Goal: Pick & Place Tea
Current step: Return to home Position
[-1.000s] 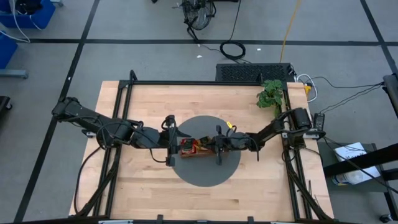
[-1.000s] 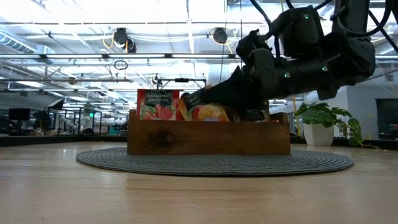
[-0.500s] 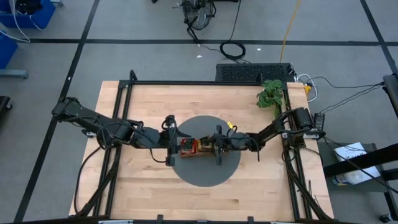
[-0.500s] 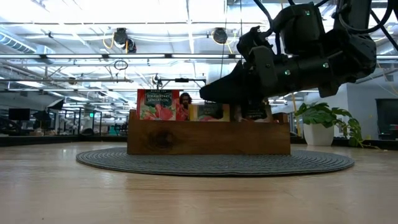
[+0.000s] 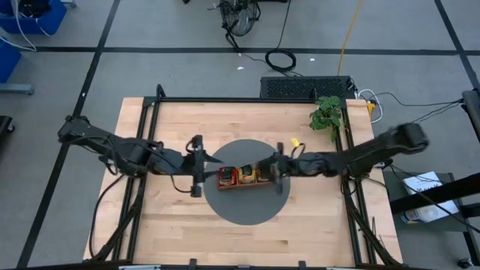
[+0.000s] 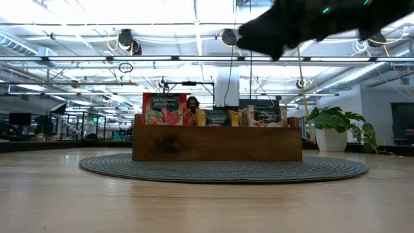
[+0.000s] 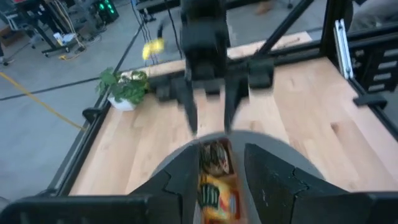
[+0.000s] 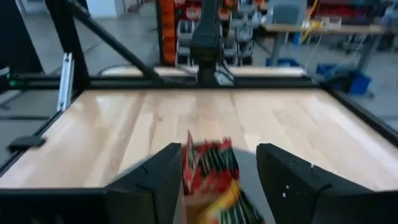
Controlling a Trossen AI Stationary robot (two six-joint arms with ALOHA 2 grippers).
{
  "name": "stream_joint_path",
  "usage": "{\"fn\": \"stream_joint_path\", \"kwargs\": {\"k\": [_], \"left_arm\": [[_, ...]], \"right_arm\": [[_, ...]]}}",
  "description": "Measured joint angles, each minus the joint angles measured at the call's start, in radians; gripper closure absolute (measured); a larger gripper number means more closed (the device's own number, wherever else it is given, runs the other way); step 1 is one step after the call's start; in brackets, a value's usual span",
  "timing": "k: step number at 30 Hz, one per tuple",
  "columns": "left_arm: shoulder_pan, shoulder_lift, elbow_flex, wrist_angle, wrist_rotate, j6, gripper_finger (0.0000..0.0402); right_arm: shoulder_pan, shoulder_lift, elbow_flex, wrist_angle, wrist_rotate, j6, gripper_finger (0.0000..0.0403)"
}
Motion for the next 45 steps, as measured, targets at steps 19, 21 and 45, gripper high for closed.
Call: {"fn": "stream_joint_path", "kwargs": {"k": [19,21,45], "left_arm": [[0.052,-0.881,-0.806,0.245,-0.051,-0.081,0.0268],[0.066,-0.973,-0.863,0.248,-0.029,-0.095,0.0268],[0.079,-1.234,-0.962,0.102,0.066,-0.086,0.0268]], "right_arm": [[0.031,-1.055,-0.184,-0.908,0.054,0.209,0.0217],[0.031,-1.115,-0.247,-0.885,0.038,0.166,0.0218],[0.002,-1.393,-0.594,-0.594,-0.195,-0.086,0.0221]]}}
